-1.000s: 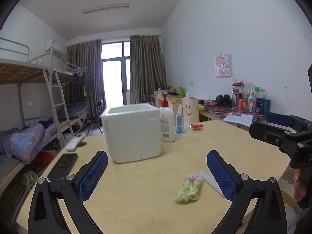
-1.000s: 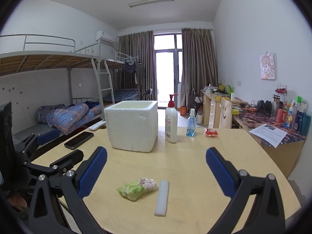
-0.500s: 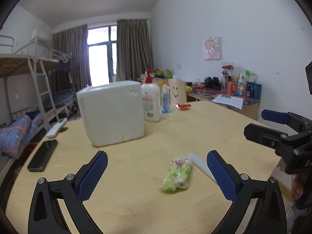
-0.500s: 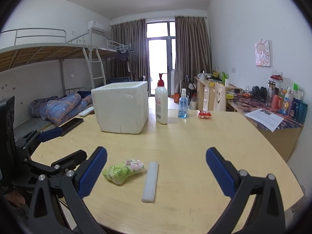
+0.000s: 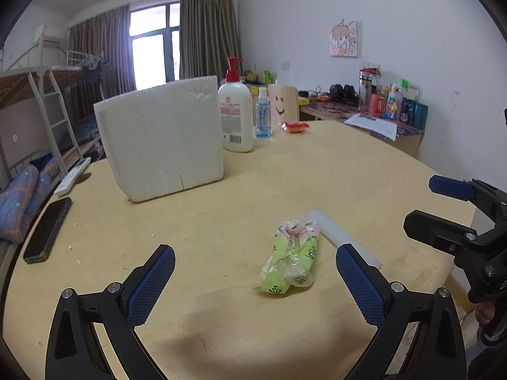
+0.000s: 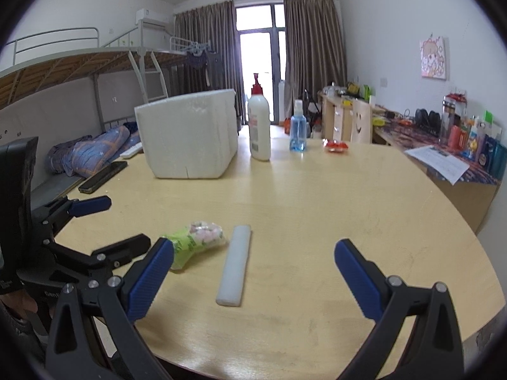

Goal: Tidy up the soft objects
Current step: 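Approach the green-and-white packet and close the left tool on it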

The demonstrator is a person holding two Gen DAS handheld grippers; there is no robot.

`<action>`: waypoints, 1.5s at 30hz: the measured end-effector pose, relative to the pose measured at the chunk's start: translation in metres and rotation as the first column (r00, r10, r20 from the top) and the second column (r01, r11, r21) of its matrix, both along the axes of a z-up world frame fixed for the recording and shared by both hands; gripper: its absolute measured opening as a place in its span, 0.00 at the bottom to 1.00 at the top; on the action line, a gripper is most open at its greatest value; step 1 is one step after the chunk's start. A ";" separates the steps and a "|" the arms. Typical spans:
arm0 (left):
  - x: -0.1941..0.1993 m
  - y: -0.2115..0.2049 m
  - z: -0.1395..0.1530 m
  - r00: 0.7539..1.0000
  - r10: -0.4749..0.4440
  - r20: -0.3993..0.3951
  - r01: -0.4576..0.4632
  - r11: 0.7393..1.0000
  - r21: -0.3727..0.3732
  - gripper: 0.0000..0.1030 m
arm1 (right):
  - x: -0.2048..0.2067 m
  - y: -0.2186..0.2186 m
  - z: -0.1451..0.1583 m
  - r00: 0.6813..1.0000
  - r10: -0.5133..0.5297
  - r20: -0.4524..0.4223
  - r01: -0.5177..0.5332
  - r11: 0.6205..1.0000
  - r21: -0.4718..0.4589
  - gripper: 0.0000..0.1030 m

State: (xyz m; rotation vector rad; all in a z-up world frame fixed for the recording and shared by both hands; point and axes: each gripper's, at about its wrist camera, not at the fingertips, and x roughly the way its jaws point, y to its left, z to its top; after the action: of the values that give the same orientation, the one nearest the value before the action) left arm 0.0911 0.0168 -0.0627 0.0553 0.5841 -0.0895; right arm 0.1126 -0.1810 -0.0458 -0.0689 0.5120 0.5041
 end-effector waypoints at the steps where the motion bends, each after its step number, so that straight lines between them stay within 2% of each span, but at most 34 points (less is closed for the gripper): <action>1: 0.002 0.000 -0.001 1.000 -0.001 -0.008 0.001 1.000 0.001 0.99 | 0.001 -0.001 -0.001 1.000 -0.001 -0.007 0.001 1.000 0.000 0.99; 12: 0.023 -0.003 -0.008 0.998 -0.022 -0.060 0.022 1.000 0.006 0.98 | 0.014 -0.006 -0.012 0.996 0.023 -0.081 -0.022 1.000 0.005 0.99; 19: 0.035 -0.002 -0.015 0.995 -0.029 -0.097 0.029 1.000 0.003 0.87 | 0.021 -0.005 -0.017 0.993 0.042 -0.111 -0.041 0.999 0.007 0.99; 25: 0.039 -0.003 -0.017 0.994 -0.028 -0.107 0.028 1.000 0.001 0.86 | 0.025 -0.004 -0.021 0.991 0.046 -0.125 -0.046 0.999 0.001 0.99; 29: 0.041 -0.004 -0.019 0.992 -0.039 -0.120 0.039 0.999 -0.002 0.77 | 0.029 -0.004 -0.024 0.990 0.045 -0.135 -0.045 0.999 0.004 0.99; 34: 0.044 -0.004 -0.021 0.991 -0.042 -0.127 0.042 0.999 -0.003 0.72 | 0.031 -0.005 -0.025 0.989 0.043 -0.140 -0.043 0.999 0.003 0.99; 45: 0.051 -0.008 -0.027 0.984 -0.067 -0.165 0.067 0.998 -0.007 0.46 | 0.033 -0.006 -0.027 0.988 0.042 -0.151 -0.042 0.999 0.003 0.99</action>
State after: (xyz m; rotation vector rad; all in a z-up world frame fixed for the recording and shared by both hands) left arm 0.1425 0.0084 -0.0899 0.0668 0.7485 -0.1606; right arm 0.1454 -0.1865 -0.0732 -0.0423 0.6605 0.5533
